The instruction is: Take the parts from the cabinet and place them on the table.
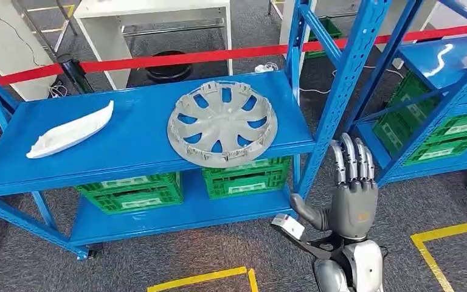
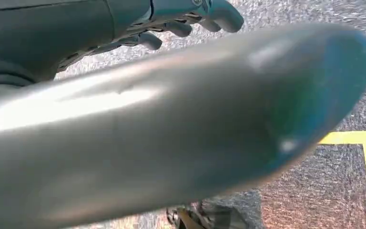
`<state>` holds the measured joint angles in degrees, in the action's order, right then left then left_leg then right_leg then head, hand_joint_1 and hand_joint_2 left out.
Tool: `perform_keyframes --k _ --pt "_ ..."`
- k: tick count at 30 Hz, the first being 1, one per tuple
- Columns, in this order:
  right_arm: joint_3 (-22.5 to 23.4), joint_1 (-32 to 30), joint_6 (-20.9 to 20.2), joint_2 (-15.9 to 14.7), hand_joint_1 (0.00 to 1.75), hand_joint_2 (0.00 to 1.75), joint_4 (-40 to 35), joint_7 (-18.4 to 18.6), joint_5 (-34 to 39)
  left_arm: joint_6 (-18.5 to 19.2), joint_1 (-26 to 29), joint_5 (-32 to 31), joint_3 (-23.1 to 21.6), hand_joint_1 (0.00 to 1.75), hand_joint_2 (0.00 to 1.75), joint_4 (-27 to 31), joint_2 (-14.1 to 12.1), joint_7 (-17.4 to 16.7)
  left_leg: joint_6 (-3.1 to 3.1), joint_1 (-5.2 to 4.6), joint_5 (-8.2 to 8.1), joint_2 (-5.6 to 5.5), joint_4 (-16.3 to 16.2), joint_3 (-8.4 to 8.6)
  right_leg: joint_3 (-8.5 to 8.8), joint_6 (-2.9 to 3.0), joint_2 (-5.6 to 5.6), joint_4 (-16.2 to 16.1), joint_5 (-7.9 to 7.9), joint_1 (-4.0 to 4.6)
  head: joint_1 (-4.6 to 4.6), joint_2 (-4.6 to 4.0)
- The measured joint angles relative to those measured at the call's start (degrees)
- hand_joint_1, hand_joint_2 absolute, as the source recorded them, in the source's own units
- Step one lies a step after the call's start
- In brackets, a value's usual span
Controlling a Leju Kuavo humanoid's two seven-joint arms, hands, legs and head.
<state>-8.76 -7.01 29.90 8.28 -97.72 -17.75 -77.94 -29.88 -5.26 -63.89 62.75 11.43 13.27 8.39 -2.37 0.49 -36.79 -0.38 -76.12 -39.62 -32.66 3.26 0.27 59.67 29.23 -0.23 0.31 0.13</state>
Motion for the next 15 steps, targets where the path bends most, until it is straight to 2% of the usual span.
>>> perform_keyframes --k 1,2,3,4,5,6,7,8,9,10,11,13,14,15 --pt "0.0 0.0 -0.1 0.0 0.0 0.0 0.0 0.0 0.2 0.0 0.1 0.0 0.0 0.0 0.0 0.0 0.0 0.0 0.07 -0.01 1.88 0.0 1.7 0.02 0.53 -0.11 0.12 0.0 0.36 0.01 0.0 0.0" --pt "0.0 0.0 -0.1 0.0 0.0 0.0 0.0 0.0 0.3 0.0 0.1 0.0 0.0 0.0 0.0 0.0 0.0 0.0 0.32 -0.03 5.06 0.0 5.5 1.05 1.18 -0.23 0.15 0.0 0.79 0.02 -0.02 0.0" --pt "0.0 0.0 -0.1 0.0 0.0 0.0 0.0 0.0 0.3 0.0 0.0 0.0 0.0 0.0 0.0 0.0 0.0 0.0 0.62 -0.11 8.54 0.01 10.3 2.69 1.84 -0.41 0.14 0.0 1.24 0.04 0.0 0.0" --pt "0.0 0.0 -0.2 0.0 0.0 0.0 0.0 -0.1 0.3 0.0 0.0 -0.1 0.0 0.0 0.0 0.0 0.0 0.0 1.23 -0.31 11.48 0.08 15.3 4.36 2.34 -0.62 0.09 0.0 1.72 0.02 -0.02 0.0" --pt "0.0 0.1 -0.2 0.0 0.0 0.0 0.0 -0.2 0.3 0.0 0.0 -0.2 0.0 0.0 0.0 0.0 -0.1 0.0 1.47 -0.62 10.09 0.25 15.9 4.49 2.3 -0.9 -0.05 -0.2 1.95 -0.01 0.11 0.0" --pt "0.0 0.1 -0.4 0.0 0.0 0.0 0.0 -0.3 0.3 0.0 -0.2 -0.4 0.0 0.0 0.0 0.0 0.0 -0.1 1.58 -0.95 7.91 0.22 16.4 4.49 2.32 -1.36 0.08 -0.3 2.02 -0.1 -0.18 0.0" --pt "0.0 0.1 -0.6 0.0 0.0 0.0 0.0 -0.3 0.3 0.0 -0.1 -0.5 0.0 0.0 0.0 0.0 0.0 -0.2 2.0 -0.96 9.37 0.2 17.0 4.9 2.38 -1.84 0.01 -0.6 2.17 -0.09 -0.22 -0.02" --pt "0.0 0.0 -0.8 0.0 0.0 0.0 0.0 -0.3 0.3 0.0 0.1 -0.6 0.0 0.0 0.0 0.0 0.0 -0.2 2.39 -0.81 9.57 0.21 17.2 4.76 2.66 -2.16 0.02 0.3 1.54 0.02 -0.22 0.0" --pt "0.1 0.1 -1.2 0.0 0.0 0.0 0.0 -0.3 0.6 0.0 0.2 -0.7 0.0 0.0 0.0 0.0 0.1 -0.5 2.7 -0.58 9.52 0.12 17.4 5.84 3.16 -2.41 0.01 0.3 1.72 0.17 -0.09 0.0" --pt "0.1 0.1 -1.9 0.0 0.0 0.0 0.0 -0.7 1.4 0.0 0.2 -0.7 0.0 0.0 0.0 0.0 0.2 -0.5 2.9 -0.34 9.47 0.16 17.8 6.68 2.83 -2.68 -0.06 1.2 2.28 -0.05 -0.02 -0.02" --pt "0.1 0.3 -2.5 0.0 0.0 0.0 0.0 -1.3 2.3 0.0 0.0 -0.7 0.0 0.0 0.0 0.0 0.2 -0.4 3.18 -0.26 9.29 0.12 17.8 7.13 1.88 -3.04 -0.07 3.4 3.32 -0.08 0.29 -0.02" --pt "0.0 0.4 -4.2 -0.2 0.0 0.0 0.0 -2.4 3.6 0.0 -0.1 -0.7 0.0 0.0 0.0 0.0 0.2 -0.3 3.39 -0.25 8.89 0.1 17.8 7.43 -2.93 -3.81 -0.04 10.8 6.61 -0.36 0.37 0.0" --pt "0.0 0.3 -4.7 -0.4 0.0 0.0 0.0 -2.6 4.0 0.1 -0.1 -0.7 0.0 0.0 0.0 0.0 0.2 -0.3 3.36 -0.25 8.56 0.09 17.8 7.64 -5.45 -3.84 -0.04 14.2 7.88 -0.39 0.37 0.0" --pt "0.0 0.3 -5.1 -0.4 0.0 0.0 0.1 -2.9 4.4 0.1 0.0 -0.7 0.0 0.0 0.0 0.0 0.2 -0.3 3.3 -0.24 8.24 0.08 17.8 7.94 -7.07 -4.01 -0.05 15.6 7.86 -0.44 0.44 0.0"
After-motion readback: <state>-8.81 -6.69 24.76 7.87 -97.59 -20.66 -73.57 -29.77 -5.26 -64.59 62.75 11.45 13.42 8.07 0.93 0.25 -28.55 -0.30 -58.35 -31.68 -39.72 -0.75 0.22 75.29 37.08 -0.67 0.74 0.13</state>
